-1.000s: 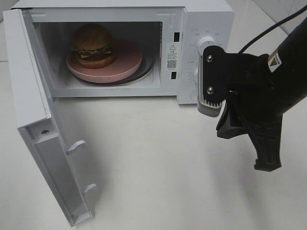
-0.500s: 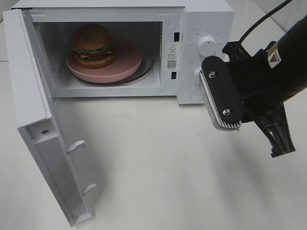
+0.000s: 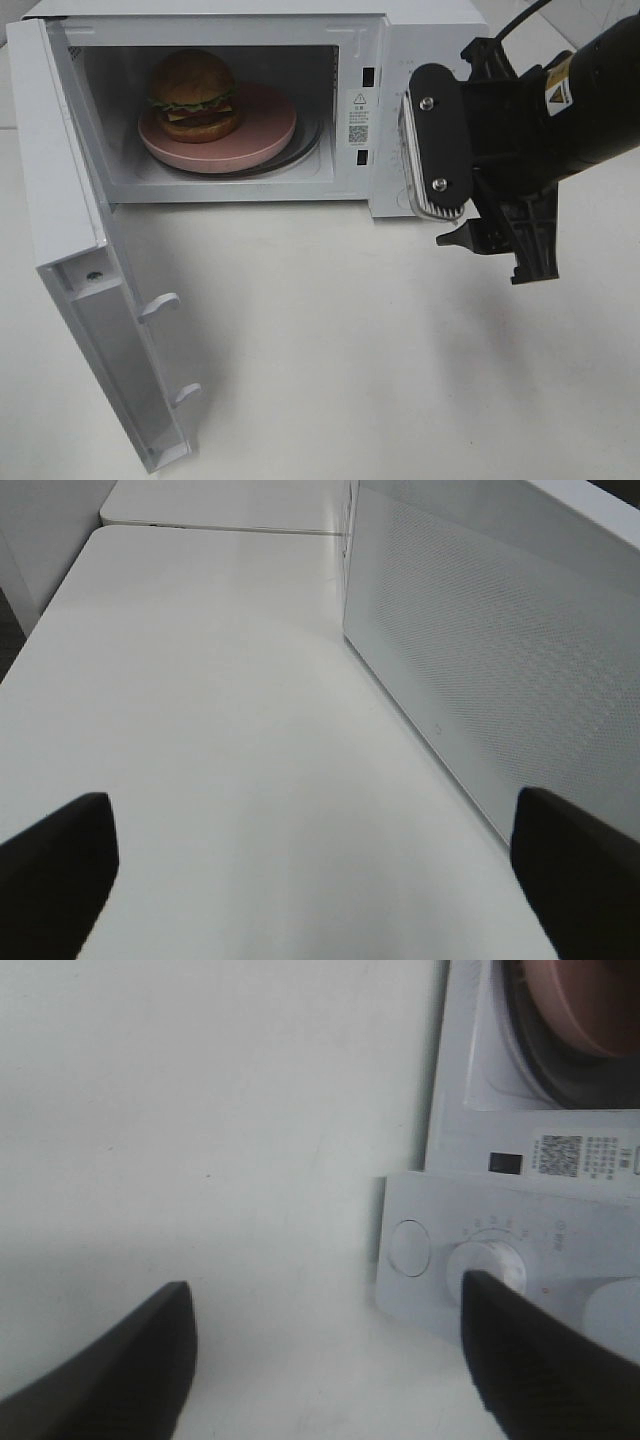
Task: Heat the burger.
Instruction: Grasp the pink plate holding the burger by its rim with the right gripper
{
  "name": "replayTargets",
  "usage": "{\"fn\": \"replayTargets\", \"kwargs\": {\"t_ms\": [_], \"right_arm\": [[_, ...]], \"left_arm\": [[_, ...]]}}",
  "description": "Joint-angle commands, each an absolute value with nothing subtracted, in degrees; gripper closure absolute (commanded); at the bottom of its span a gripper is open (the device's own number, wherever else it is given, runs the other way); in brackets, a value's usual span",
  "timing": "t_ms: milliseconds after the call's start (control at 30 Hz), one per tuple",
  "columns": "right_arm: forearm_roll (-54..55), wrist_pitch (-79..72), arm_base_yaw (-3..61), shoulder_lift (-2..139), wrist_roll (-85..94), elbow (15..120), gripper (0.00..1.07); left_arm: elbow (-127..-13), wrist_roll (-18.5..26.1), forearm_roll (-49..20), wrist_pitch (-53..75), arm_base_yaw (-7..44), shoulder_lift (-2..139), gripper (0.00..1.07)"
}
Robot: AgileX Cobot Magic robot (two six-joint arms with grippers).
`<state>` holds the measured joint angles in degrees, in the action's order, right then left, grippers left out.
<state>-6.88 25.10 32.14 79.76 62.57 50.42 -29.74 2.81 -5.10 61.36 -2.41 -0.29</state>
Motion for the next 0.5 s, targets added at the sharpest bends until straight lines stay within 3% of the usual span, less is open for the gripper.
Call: {"fn": "replayTargets", "kwargs": {"t_ms": [33,500], "right_arm": [[-7.4,22.4,32.2,80.0,60.0,51.0,0.19],[-15.9,23.4,39.4,91.8,51.2,60.6,0.21]], "left_arm": [[-29.6,2.4,-5.2,61.1,-2.4,-0.6,0.06],[-29.6,2.4,-5.2,61.1,-2.4,-0.6,0.06]]}}
